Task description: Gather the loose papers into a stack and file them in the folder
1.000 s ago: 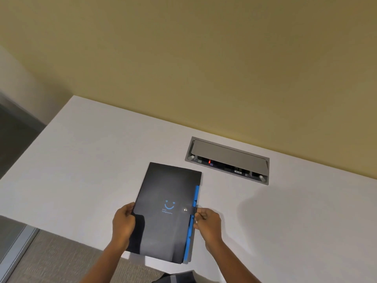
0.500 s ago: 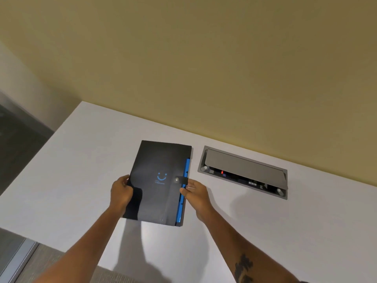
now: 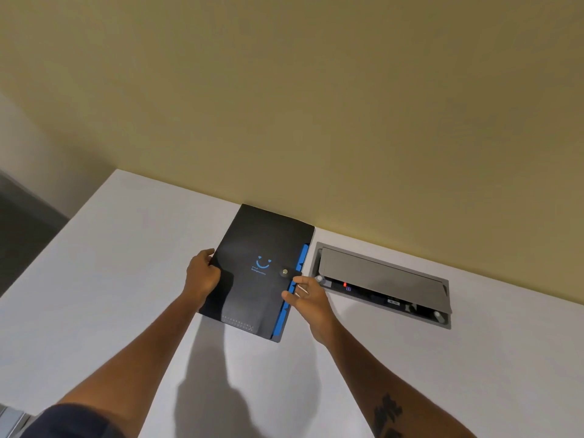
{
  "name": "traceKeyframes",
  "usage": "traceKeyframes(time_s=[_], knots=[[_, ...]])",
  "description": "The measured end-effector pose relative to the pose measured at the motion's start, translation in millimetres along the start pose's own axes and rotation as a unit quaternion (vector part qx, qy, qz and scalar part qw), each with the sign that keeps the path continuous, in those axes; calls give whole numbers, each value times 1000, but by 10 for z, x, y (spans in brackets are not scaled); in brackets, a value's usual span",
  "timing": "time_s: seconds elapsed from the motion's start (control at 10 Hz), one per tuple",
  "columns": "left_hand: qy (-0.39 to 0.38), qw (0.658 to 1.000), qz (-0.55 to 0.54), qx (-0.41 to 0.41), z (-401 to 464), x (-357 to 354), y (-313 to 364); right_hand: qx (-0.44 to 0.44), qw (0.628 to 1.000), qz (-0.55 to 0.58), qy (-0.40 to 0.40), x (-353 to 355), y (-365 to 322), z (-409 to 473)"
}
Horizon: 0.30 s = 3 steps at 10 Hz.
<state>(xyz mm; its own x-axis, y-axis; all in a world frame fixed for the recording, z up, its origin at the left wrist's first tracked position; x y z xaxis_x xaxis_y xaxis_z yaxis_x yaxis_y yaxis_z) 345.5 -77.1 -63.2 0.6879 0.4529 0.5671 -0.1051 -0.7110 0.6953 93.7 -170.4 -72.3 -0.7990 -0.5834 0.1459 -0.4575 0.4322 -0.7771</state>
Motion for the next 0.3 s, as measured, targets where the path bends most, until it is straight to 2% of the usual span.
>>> traceKeyframes(time_s=[0.3], knots=[[4, 1000, 15, -3, 17, -21, -31, -7, 999, -34, -10, 71, 26, -5]])
Point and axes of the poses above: each hand's wrist, its own z-axis towards the middle knuckle, its own x-axis out of the back of the hand, y = z × x, the point moved 2 cm from there along z, towards the middle knuckle, and after that the axes turned 1 degree about -y, right-handed, at the moved point
